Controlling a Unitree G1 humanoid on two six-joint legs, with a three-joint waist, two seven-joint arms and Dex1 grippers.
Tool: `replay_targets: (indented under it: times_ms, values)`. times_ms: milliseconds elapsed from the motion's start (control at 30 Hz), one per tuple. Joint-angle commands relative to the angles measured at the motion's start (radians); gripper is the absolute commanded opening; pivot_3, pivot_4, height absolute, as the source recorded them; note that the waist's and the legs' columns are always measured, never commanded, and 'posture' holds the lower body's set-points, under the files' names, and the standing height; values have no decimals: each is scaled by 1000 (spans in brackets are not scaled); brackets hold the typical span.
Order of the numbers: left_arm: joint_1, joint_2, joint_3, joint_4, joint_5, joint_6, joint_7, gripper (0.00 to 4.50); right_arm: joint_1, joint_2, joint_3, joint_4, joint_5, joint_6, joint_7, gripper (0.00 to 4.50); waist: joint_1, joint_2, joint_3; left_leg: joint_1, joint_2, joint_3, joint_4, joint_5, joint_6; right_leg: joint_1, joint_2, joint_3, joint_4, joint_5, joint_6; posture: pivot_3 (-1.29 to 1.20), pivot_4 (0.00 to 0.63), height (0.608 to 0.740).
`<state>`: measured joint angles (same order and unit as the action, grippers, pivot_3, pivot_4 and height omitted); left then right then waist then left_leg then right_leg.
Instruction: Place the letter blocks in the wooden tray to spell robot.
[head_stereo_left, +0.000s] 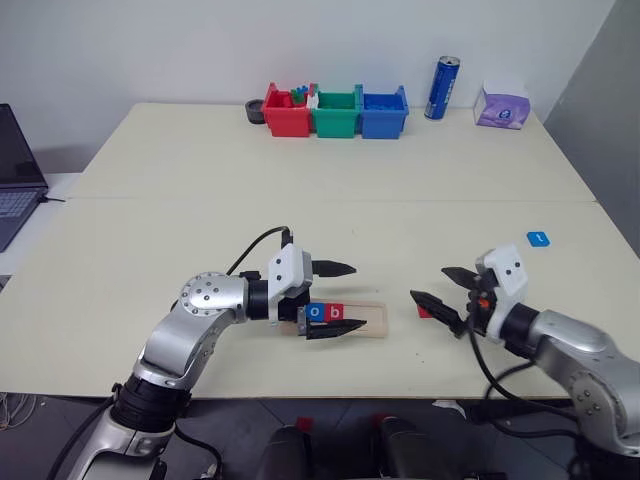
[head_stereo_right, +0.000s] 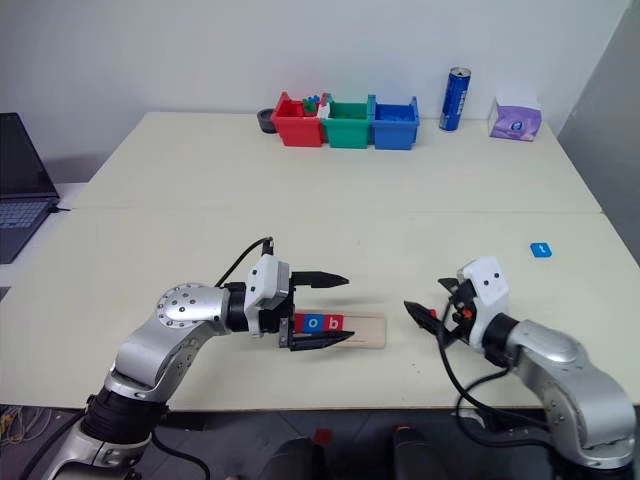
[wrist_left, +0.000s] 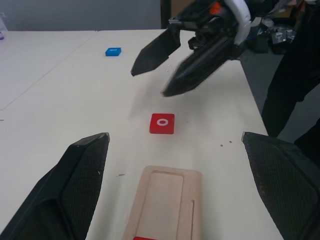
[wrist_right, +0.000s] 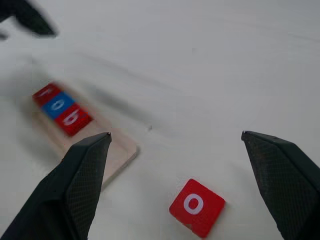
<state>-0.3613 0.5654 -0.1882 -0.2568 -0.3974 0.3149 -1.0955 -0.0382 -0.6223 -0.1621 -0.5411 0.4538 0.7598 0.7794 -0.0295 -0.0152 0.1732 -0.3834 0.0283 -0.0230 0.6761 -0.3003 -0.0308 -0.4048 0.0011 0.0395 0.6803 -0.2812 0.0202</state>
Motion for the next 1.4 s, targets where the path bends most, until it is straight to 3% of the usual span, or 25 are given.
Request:
replay_targets:
  times_ms: [33, 400, 833, 933, 1133, 1267, 1400]
  values:
    - [-23, 3, 13, 2, -14, -20, -24, 4500, -13, -71, 58, 127, -35, -230, 190, 4443, -1, 0, 0, 0, 0, 0, 0, 0, 0, 0, 0, 0, 0, 0, 0, 0, 150, 740]
    - [-8, 1, 7, 6, 7, -41, -28, 4500, -187, -87, 229, 516, -180, -564, 358, 4443, 1, -1, 1, 1, 0, 0, 1, 0, 0, 0, 0, 1, 1, 0, 0, 0, 150, 740]
    - [-8, -4, 8, 2, 9, -43, -8, 4500, -281, -84, 244, 756, -199, -639, 424, 4443, 1, -1, 0, 1, 1, 0, 2, 0, 0, 0, -2, 1, 2, 1, -1, 0, 150, 740]
    - [-16, -4, 7, 8, 9, -45, -10, 4500, -284, -76, 246, 751, -195, -639, 423, 3597, 1, -1, 0, 1, 0, 0, 2, 0, 0, 0, -2, 1, 2, 1, -1, 0, 150, 740]
    - [-25, -4, 6, 13, 6, -46, -18, 4500, -273, -66, 251, 726, -199, -653, 418, 1499, 1, -1, 0, 1, 1, 0, 2, 0, 0, 0, -2, 1, 2, 1, -1, 0, 150, 740]
    - [-17, 3, 11, 10, 3, -48, -28, 4500, -264, -67, 256, 696, -214, -691, 408, 1457, 1, -1, 0, 1, 0, 0, 2, 0, 0, 0, -2, 1, 2, 1, -1, 0, 150, 740]
    - [8, 41, 48, 12, -16, -59, -61, 4500, -280, -31, 274, 556, -173, -605, 381, 1457, -3, -1, 0, 1, 1, 0, 2, 0, 0, 0, -1, 1, 3, 1, -1, 0, 150, 740]
